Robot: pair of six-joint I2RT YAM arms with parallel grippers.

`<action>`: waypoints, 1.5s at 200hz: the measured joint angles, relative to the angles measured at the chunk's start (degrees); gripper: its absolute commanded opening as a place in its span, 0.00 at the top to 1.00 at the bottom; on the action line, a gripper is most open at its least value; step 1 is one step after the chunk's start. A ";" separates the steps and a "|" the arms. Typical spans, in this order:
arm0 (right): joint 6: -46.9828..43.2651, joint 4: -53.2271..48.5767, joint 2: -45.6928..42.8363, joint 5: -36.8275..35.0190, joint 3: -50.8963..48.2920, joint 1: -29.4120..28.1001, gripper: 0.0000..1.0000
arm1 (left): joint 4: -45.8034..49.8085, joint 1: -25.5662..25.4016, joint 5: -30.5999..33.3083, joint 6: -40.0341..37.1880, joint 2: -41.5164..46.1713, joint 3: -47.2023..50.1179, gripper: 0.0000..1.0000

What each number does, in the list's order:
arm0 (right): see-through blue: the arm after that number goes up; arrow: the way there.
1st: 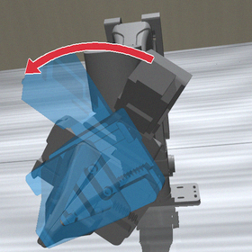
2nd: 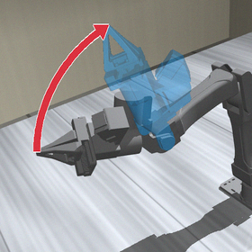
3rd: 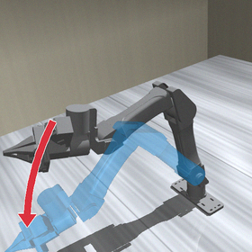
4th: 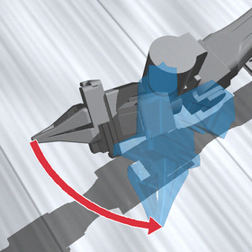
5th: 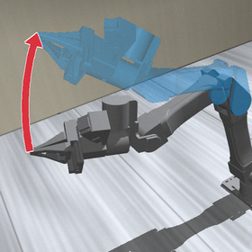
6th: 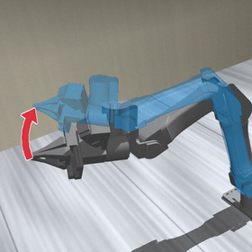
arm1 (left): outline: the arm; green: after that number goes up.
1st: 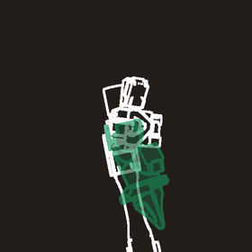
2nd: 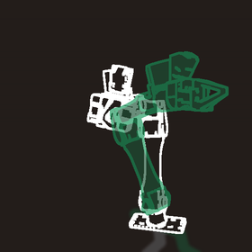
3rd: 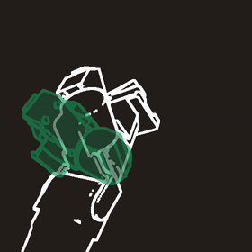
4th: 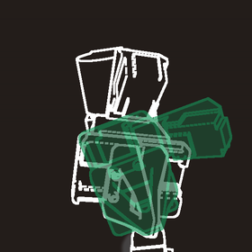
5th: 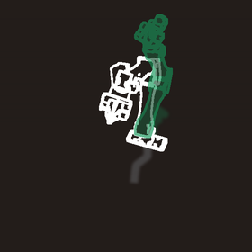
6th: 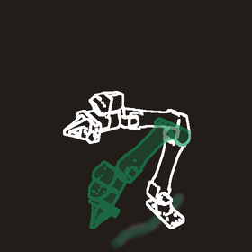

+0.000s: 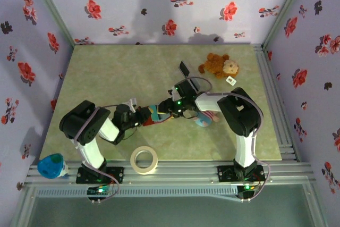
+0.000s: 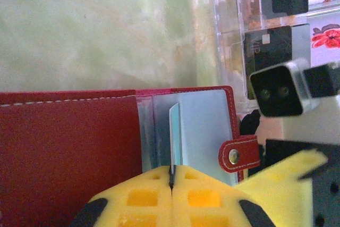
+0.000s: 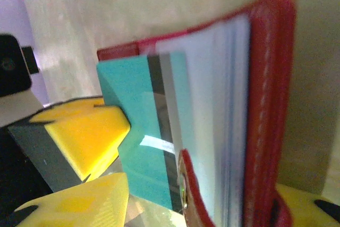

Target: Put the credit cards into the card holder

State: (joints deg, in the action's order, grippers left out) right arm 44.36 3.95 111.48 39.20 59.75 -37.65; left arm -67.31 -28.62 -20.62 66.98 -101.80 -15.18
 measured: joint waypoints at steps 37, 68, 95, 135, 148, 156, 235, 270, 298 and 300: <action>-1.92 -2.12 0.00 -1.66 1.33 1.75 0.47 | -0.42 0.00 -0.57 0.24 -0.39 0.13 1.00; -4.87 -6.27 0.00 -3.74 3.02 2.14 0.49 | -0.79 0.00 -1.11 0.42 -1.01 -0.17 1.00; -7.39 -9.05 0.00 -5.14 3.93 2.14 0.60 | -0.85 0.00 -1.53 0.46 -1.11 -0.31 1.00; -9.57 -11.02 0.00 -5.99 4.17 2.14 0.87 | -0.81 0.00 -2.14 0.46 -1.29 -0.46 0.97; -9.55 -11.13 0.00 -5.86 4.28 2.14 0.88 | -0.57 0.00 -2.56 0.46 -1.40 -0.85 0.90; -9.46 -11.08 0.00 -5.77 4.28 2.14 0.88 | -0.55 0.00 -2.73 0.48 -1.42 -0.98 0.89; -5.27 -4.90 -4.79 -6.08 -1.84 1.16 0.90 | 7.63 -0.37 -3.87 -0.28 0.50 -4.66 0.83; -4.00 -2.45 -5.16 -6.05 -4.07 0.72 0.90 | 16.57 -1.03 -4.09 -2.25 4.00 -6.67 0.77; -3.39 -1.81 -5.29 -6.08 -4.46 0.68 0.90 | 23.45 -1.25 -5.01 -4.33 4.72 -9.90 0.72; -3.41 -1.79 -5.31 -6.08 -4.48 0.68 0.90 | 23.96 -1.25 -5.01 -4.55 4.85 -10.05 0.71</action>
State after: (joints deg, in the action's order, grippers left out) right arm 40.95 2.15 106.17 33.12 55.27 -36.97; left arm -43.35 -29.87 -25.63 62.43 -96.95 -25.23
